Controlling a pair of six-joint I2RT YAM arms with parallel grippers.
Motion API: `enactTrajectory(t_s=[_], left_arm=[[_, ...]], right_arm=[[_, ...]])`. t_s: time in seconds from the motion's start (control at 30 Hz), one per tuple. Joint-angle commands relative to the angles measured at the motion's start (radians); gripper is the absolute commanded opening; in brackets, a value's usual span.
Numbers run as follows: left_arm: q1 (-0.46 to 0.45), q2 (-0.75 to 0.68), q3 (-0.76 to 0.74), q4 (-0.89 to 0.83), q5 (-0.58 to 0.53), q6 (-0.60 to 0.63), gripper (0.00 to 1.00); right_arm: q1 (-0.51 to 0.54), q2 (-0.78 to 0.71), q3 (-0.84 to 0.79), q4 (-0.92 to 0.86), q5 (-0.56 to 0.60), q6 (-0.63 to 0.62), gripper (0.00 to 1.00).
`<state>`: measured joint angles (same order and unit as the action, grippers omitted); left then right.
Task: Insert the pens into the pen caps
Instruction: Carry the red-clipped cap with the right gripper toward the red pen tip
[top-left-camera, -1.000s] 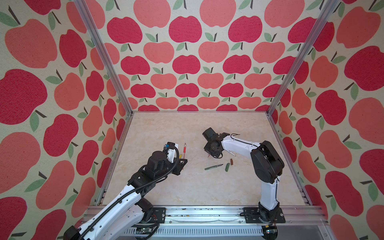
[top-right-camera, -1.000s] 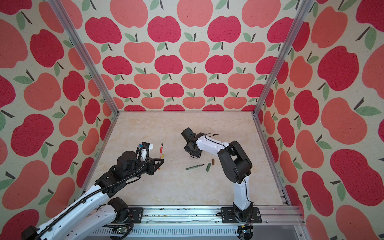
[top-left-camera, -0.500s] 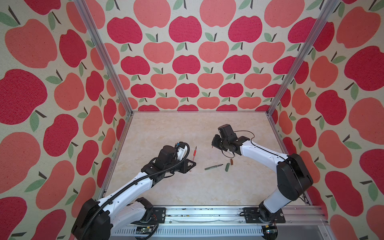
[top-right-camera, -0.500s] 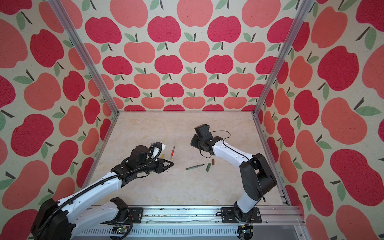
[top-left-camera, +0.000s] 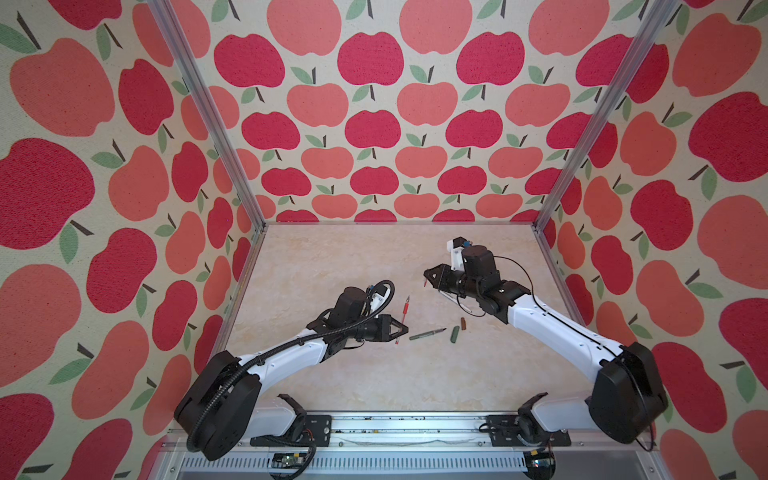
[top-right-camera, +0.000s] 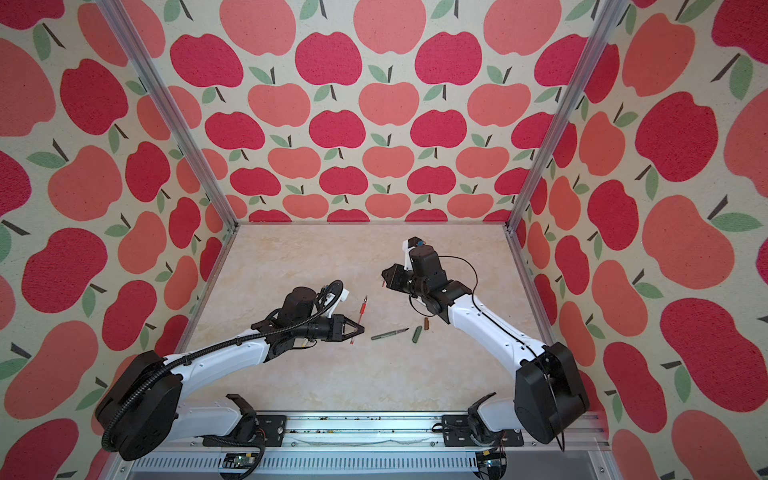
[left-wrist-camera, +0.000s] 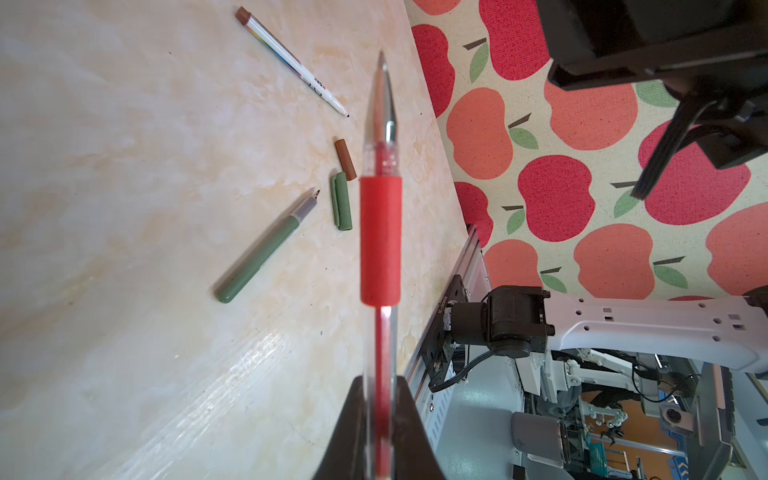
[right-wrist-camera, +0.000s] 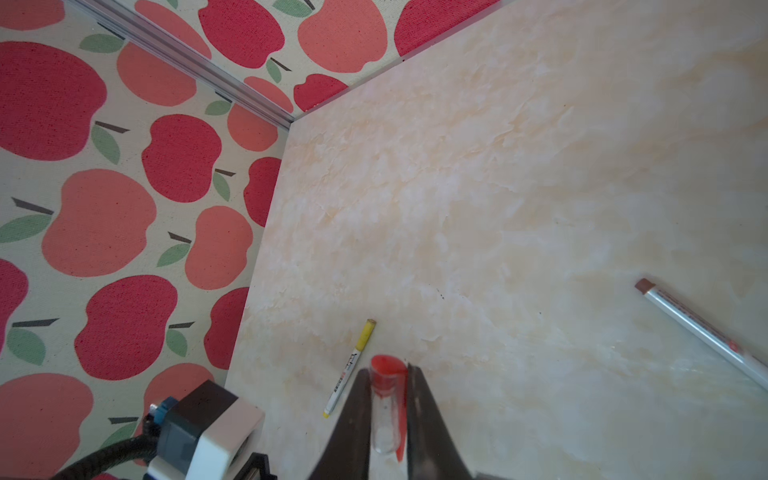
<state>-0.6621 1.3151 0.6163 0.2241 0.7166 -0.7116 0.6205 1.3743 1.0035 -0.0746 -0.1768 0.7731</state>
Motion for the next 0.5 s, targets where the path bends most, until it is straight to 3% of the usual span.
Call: enactTrajectory(t_s=[0.0, 0.47], left_arm=[[-0.02, 0.022, 0.05, 0.096, 0.02, -0.031, 0.0], [-0.049, 0.061, 0.088, 0.102, 0.001, -0.025, 0.0]], right_arm=[[-0.001, -0.027, -0.019, 0.022, -0.073, -0.047, 0.16], [0.008, -0.064, -0.064, 0.035, -0.065, -0.078, 0.14]])
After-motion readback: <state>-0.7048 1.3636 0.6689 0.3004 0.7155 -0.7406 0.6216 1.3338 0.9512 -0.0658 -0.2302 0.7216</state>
